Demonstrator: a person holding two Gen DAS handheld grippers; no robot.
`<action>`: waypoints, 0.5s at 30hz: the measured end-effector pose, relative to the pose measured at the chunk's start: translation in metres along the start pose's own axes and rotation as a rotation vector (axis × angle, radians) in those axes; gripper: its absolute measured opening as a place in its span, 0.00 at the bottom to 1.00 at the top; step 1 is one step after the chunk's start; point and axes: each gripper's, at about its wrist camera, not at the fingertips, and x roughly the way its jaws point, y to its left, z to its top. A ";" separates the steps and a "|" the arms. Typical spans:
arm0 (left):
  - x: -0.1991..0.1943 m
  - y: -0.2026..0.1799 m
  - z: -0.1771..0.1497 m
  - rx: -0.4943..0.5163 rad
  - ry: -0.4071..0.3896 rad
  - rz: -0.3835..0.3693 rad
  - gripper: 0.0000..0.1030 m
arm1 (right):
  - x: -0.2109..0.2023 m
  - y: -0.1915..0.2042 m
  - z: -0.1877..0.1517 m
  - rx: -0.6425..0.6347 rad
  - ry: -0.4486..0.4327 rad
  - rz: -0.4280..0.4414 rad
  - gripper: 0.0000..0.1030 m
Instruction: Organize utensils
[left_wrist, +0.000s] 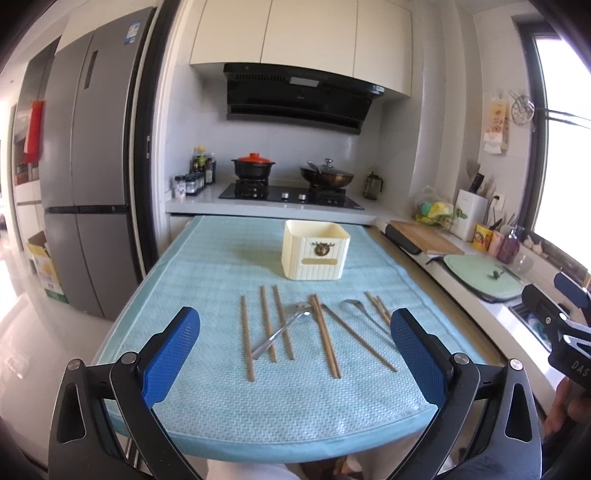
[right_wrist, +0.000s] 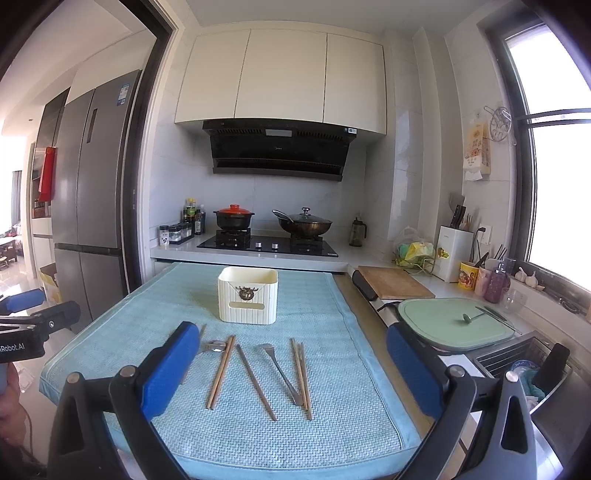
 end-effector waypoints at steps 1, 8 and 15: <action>0.001 0.000 0.000 -0.002 0.000 -0.002 1.00 | 0.001 0.000 0.000 0.001 0.000 0.000 1.00; 0.002 0.000 0.000 -0.002 -0.010 0.002 1.00 | 0.004 -0.001 -0.002 0.009 0.003 -0.005 1.00; 0.007 -0.001 0.002 0.006 0.005 0.009 1.00 | 0.004 0.001 -0.004 0.000 -0.019 0.030 1.00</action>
